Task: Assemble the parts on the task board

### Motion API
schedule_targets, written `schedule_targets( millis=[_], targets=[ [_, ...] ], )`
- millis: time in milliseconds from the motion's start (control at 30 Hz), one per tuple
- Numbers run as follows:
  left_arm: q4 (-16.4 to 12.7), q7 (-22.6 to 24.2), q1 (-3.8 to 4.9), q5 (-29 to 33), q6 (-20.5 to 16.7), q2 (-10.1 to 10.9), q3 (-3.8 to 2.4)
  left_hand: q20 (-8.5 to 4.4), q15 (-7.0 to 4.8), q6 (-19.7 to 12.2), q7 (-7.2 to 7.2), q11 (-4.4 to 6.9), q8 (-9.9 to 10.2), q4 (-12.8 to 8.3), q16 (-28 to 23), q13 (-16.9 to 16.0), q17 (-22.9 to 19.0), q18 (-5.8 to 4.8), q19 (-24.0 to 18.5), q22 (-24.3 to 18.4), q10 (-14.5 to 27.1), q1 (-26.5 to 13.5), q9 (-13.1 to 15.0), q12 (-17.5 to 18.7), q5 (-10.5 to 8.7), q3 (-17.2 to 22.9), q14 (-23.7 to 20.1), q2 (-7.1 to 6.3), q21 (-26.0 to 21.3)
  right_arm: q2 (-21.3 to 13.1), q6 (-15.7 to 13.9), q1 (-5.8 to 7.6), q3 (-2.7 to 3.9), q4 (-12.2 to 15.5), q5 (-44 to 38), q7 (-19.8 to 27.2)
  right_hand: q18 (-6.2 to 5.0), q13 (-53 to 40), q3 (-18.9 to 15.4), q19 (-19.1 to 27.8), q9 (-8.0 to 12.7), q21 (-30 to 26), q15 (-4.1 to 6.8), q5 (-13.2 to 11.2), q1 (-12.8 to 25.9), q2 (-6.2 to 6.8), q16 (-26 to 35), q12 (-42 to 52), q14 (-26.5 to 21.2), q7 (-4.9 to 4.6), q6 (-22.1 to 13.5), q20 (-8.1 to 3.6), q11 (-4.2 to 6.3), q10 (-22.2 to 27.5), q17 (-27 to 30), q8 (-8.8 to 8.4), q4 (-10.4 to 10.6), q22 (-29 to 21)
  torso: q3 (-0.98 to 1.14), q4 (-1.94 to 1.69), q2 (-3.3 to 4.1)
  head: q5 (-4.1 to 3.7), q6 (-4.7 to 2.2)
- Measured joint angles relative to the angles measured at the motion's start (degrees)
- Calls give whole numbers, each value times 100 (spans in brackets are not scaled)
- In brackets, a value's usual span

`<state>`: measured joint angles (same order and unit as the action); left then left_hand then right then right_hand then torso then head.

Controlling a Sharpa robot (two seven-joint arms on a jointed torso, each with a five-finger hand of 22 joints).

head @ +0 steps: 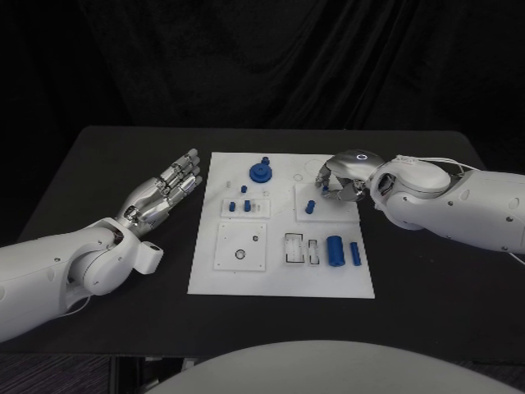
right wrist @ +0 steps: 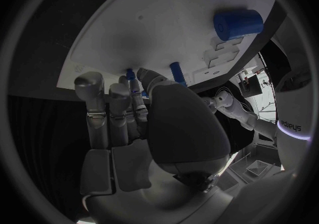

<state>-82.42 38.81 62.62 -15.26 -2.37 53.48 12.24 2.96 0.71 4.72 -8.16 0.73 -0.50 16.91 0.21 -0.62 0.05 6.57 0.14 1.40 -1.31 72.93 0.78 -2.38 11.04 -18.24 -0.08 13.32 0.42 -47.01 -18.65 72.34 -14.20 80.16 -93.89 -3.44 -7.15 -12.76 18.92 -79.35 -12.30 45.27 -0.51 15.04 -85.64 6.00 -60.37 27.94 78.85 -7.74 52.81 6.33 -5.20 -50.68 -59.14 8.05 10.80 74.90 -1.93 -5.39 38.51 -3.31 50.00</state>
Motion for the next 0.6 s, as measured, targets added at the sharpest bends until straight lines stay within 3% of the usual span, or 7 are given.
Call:
schedule_targets(
  millis=[167,433,600],
  targets=[
    [2,0,-2,-5,18,0,0,0,23,34,-34,0,0,-1,0,0,0,1,0,0,0,18,0,0,167,1,20,17,0,44,-6,-10,1,-48,-1,1,0,-12,126,-42,-99,137,42,137,-137,-137,-40,24,42,0,101,-42,60,-103,2,78,-127,0,1,3,-3,3,0],
    [13,1,-7,-10,60,-2,-1,46,85,33,-34,-21,0,-41,0,0,1,2,1,8,21,185,-1,0,482,41,1,58,0,71,-5,-24,5,-100,-2,-7,0,-19,90,-41,-151,87,42,160,-95,-95,-12,30,42,-21,122,-41,68,-110,75,78,-170,0,-1,-1,-10,3,0],
    [26,1,-9,-11,88,-8,-1,86,126,33,-34,-21,0,-24,0,0,3,3,2,12,21,231,-1,0,574,58,1,60,0,62,36,-33,1,-118,-2,-30,0,3,79,-41,-174,-90,8,160,-36,-36,94,-38,8,41,59,-41,-17,-13,178,48,-160,5,-4,-1,-16,6,0]
  ],
)
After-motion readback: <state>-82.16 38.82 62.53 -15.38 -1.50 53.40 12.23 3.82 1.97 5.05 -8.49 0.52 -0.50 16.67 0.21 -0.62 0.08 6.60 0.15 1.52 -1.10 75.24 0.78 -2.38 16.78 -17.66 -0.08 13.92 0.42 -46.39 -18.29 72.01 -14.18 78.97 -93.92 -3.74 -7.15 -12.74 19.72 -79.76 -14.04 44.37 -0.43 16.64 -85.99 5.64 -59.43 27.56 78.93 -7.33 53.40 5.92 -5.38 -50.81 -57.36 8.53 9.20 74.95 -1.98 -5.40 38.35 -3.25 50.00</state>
